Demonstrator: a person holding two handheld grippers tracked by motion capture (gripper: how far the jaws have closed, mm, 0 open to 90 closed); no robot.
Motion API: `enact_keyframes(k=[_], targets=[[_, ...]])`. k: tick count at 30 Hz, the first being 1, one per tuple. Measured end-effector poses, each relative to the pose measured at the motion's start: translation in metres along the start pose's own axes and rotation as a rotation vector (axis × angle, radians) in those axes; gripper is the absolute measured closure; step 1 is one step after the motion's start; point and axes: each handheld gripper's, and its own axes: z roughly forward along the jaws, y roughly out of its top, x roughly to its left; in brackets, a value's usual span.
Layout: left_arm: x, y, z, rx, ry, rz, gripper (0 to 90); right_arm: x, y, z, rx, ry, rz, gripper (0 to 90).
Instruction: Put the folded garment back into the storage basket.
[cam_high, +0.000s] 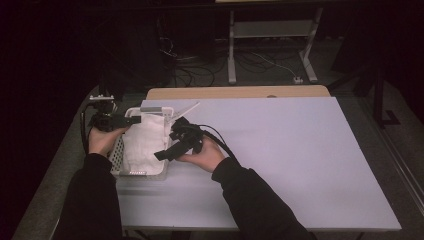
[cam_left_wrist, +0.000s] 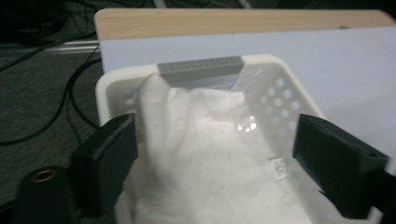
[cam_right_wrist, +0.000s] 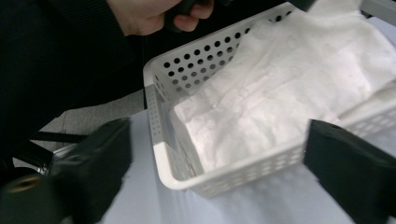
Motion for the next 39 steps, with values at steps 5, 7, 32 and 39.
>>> enact_keyframes(k=[5, 7, 32, 39], targets=[[-0.011, 0.0, -0.001, -0.033, -0.027, 0.026, 0.0, -0.008, -0.007, -0.015, -0.017, -0.024, 0.017, 0.0], [-0.019, 0.0, -0.001, -0.05, -0.032, 0.057, 0.0, -0.01, -0.01, -0.022, -0.026, -0.041, 0.018, 0.0], [-0.065, -0.011, -0.013, -0.154, -0.105, 0.174, 0.0, -0.042, -0.046, -0.098, -0.075, -0.158, 0.036, 0.0], [-0.068, -0.02, -0.023, -0.203, -0.108, 0.177, 0.0, -0.046, -0.055, -0.111, -0.093, -0.165, 0.044, 0.0]])
